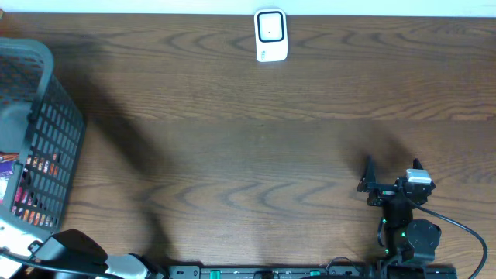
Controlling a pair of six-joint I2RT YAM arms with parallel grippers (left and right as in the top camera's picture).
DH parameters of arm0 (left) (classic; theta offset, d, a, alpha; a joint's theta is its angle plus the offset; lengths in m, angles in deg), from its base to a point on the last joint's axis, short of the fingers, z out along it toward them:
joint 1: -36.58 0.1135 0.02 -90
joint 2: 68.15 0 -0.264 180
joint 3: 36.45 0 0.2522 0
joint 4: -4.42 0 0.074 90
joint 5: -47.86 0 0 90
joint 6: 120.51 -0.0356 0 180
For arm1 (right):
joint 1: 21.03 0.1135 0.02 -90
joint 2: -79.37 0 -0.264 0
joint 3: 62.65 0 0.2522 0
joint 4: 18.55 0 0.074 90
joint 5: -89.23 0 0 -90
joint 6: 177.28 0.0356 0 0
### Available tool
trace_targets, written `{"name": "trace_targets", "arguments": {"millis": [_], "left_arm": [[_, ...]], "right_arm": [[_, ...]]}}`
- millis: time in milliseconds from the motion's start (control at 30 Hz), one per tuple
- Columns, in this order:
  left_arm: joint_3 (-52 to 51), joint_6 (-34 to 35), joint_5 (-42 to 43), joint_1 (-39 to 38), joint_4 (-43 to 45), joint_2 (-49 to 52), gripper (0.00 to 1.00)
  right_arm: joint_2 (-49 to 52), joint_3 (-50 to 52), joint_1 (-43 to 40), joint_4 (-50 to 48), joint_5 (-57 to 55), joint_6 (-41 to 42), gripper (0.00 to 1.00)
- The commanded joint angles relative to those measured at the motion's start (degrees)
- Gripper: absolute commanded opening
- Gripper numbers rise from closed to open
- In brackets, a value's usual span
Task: Scan the item barcode
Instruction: 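Move the left gripper into the mesh basket toward the purple pack, then grasp the purple '40 LINERS' pack with the left gripper and lift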
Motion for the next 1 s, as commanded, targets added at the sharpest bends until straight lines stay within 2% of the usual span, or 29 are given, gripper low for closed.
{"name": "trace_targets", "arguments": {"millis": [0,33,167,200,300,467,533,933,967], "left_arm": [[-1.9,0.7,-3.1,1.6,-1.3,2.0,0.98],[-2.5,0.0,-4.2,1.7,-1.5,2.5,0.98],[-4.2,-12.5,-6.3,1.8,-1.7,5.6,0.98],[-4.3,-13.8,-6.4,1.9,-1.9,6.4,0.98],[-4.3,-14.0,-9.4,2.2,-1.8,8.5,0.98],[-4.3,-15.1,-20.5,2.5,-1.4,10.6,0.98],[-4.3,-17.0,-21.1,2.7,-1.2,11.7,0.98],[-4.4,-17.4,-19.7,5.6,-0.2,22.2,0.99],[-4.4,-17.4,-18.7,5.8,-0.2,22.9,0.97]], "right_arm": [[-0.2,0.1,-0.2,0.2,0.0,0.6,0.99],[-0.2,0.1,-0.2,0.2,0.0,0.6,0.99],[-0.2,0.1,-0.2,0.2,0.0,0.6,0.99],[-0.2,0.1,-0.2,0.2,0.0,0.6,0.99],[-0.2,0.1,-0.2,0.2,0.0,0.6,0.99],[-0.2,0.1,-0.2,0.2,0.0,0.6,0.99],[-0.2,0.1,-0.2,0.2,0.0,0.6,0.99],[-0.2,0.1,-0.2,0.2,0.0,0.6,0.99],[-0.2,0.1,-0.2,0.2,0.0,0.6,0.99]]}}
